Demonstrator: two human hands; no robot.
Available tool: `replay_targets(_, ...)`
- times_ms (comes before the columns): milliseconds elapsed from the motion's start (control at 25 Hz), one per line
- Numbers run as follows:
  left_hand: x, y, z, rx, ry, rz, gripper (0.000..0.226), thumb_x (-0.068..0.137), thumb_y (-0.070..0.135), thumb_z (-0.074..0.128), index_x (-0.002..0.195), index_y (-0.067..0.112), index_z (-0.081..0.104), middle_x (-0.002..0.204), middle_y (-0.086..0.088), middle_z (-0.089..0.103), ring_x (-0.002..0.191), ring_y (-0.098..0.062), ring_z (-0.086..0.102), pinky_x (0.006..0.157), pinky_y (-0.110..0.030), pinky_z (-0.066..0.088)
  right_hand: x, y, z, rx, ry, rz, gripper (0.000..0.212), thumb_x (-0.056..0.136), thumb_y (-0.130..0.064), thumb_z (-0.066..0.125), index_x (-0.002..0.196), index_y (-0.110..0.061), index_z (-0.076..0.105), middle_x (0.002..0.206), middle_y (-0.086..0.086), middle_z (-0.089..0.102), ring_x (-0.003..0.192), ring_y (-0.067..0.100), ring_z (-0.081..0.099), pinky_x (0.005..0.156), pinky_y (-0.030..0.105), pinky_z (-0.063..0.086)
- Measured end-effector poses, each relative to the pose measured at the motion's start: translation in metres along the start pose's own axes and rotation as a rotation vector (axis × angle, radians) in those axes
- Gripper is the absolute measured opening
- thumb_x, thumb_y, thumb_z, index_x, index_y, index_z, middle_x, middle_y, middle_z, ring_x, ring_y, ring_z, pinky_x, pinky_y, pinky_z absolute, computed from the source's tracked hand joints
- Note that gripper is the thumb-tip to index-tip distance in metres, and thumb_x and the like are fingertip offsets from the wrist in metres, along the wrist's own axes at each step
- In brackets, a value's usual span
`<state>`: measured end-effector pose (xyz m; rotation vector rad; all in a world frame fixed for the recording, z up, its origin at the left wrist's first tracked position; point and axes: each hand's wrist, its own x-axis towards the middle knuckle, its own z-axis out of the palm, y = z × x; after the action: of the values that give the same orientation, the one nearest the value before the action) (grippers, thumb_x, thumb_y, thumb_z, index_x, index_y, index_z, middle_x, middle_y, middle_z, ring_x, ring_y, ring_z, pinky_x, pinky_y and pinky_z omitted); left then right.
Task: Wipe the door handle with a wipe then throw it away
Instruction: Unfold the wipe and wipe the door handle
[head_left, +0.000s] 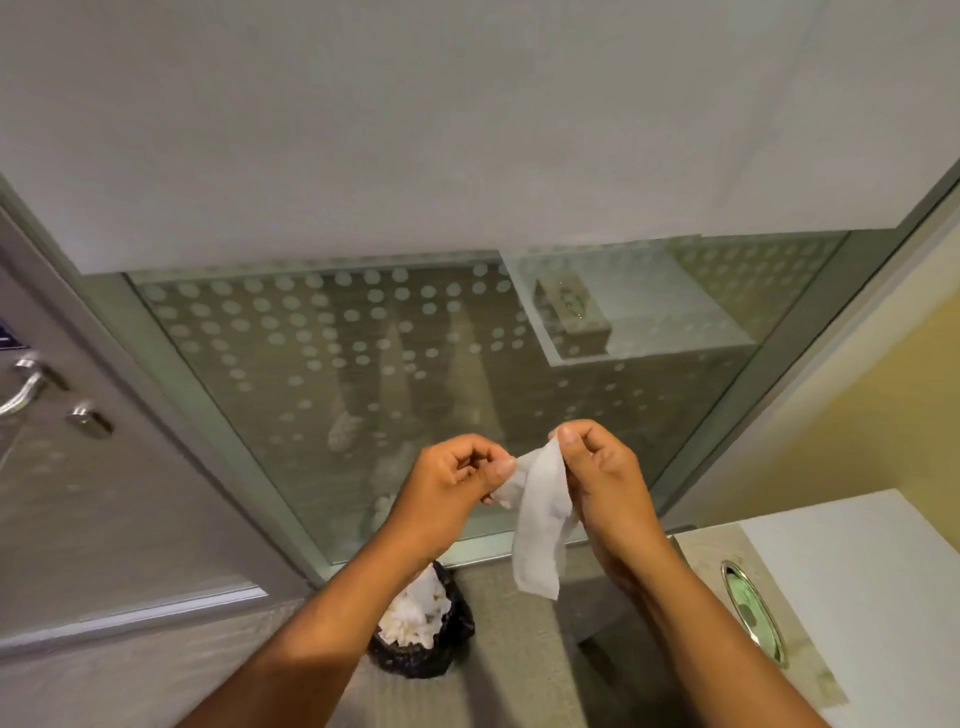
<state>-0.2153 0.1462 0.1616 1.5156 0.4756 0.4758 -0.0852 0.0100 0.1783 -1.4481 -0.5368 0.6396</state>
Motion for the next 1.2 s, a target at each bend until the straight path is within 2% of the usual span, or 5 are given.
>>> replay_targets(200, -0.034, 0.022, -0.076, 0.111, 0.046, 0.167, 0.014, 0.1, 0.035, 0.064, 0.092, 0.024, 0.065, 0.083, 0.0, 0.062, 0.078, -0.013, 0.056, 0.071, -0.029, 0.045, -0.01, -0.002, 0.088, 0.068, -0.294, 0.022, 0.044, 0.077, -0.014, 0.089, 0.115, -0.012, 0.066, 0.077, 0.003, 0.071, 0.064, 0.014, 0.063, 0.059, 0.025, 0.051)
replay_targets(440, -0.074, 0.037, -0.177, 0.325, 0.18, 0.237, 0.024, 0.11, 0.023, 0.062, 0.089, 0.034, 0.058, 0.071, 0.019, 0.057, 0.062, 0.001, 0.049, 0.061, -0.019, 0.04, -0.017, -0.011, 0.178, -0.037, -0.438, -0.053, 0.042, 0.081, 0.011, 0.071, 0.112, -0.018, 0.073, 0.084, 0.007, 0.073, 0.078, 0.018, 0.066, 0.072, 0.028, 0.056)
replay_targets(800, -0.109, 0.046, -0.284, 0.11, 0.283, 0.178, 0.024, 0.1, 0.042, 0.059, 0.092, 0.019, 0.058, 0.072, -0.003, 0.053, 0.067, -0.018, 0.042, 0.062, -0.034, 0.032, -0.021, -0.022, 0.283, 0.086, -0.558, 0.078, 0.017, 0.084, -0.011, 0.065, 0.099, -0.013, 0.072, 0.091, 0.007, 0.068, 0.084, 0.019, 0.061, 0.075, 0.036, 0.052)
replay_targets(1040, -0.112, 0.05, -0.324, -0.048, 0.445, 0.147, 0.011, 0.095, 0.043, 0.067, 0.086, 0.037, 0.065, 0.068, 0.005, 0.067, 0.062, -0.012, 0.059, 0.057, -0.026, 0.044, -0.003, -0.03, 0.319, -0.1, -0.841, 0.18, 0.078, 0.072, 0.011, 0.086, 0.139, -0.015, 0.055, 0.117, 0.045, 0.064, 0.101, 0.037, 0.069, 0.1, 0.058, 0.052)
replay_targets(1200, -0.115, 0.047, -0.344, -0.053, 0.672, 0.136, 0.012, 0.098, 0.034, 0.065, 0.093, 0.024, 0.062, 0.073, -0.002, 0.064, 0.066, -0.017, 0.055, 0.06, -0.03, 0.041, 0.018, -0.035, 0.336, -0.181, -0.935, 0.128, 0.037, 0.082, 0.004, 0.08, 0.117, 0.002, 0.068, 0.104, 0.027, 0.075, 0.093, 0.027, 0.069, 0.089, 0.034, 0.057)
